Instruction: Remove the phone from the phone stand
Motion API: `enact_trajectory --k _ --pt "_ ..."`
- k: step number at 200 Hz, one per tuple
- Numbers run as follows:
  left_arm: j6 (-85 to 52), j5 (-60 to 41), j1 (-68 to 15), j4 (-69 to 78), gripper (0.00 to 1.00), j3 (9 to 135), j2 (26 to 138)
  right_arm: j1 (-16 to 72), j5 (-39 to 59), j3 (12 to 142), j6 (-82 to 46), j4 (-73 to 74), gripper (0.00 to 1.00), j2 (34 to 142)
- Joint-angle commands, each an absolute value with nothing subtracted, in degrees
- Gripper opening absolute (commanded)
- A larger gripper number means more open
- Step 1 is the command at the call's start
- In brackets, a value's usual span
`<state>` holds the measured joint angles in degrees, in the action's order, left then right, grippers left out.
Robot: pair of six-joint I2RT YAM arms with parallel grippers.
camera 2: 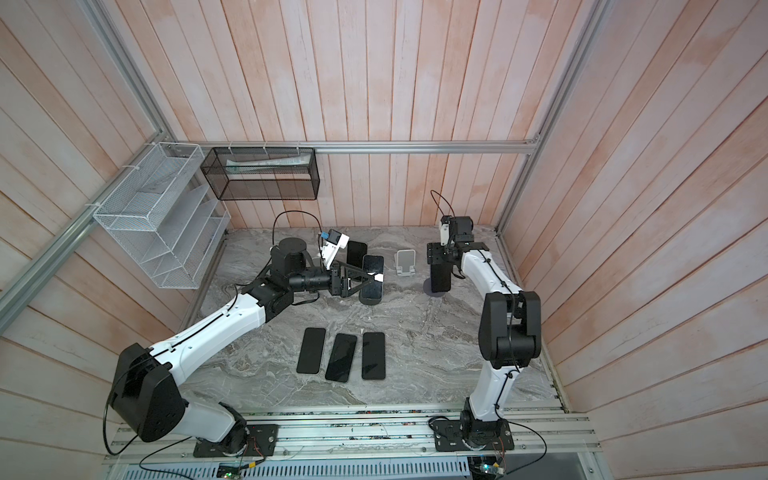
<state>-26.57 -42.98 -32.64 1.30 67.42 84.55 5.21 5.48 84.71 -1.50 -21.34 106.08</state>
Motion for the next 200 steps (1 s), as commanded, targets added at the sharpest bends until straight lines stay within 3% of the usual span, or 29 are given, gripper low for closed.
enact_trajectory --k 1,81,200 --pt "-25.7 -42.2 -32.4 1.7 1.0 66.6 83.1 5.4 5.9 84.9 -2.3 -21.8 0.75 106.4" --pt "-25.6 -42.0 -32.3 1.9 1.0 66.4 82.2 6.8 3.0 82.9 -3.0 -20.6 0.63 103.3" --pt "-25.8 -42.2 -32.4 2.7 1.0 65.9 80.7 8.0 -1.3 81.7 -4.1 -20.6 0.59 99.4"
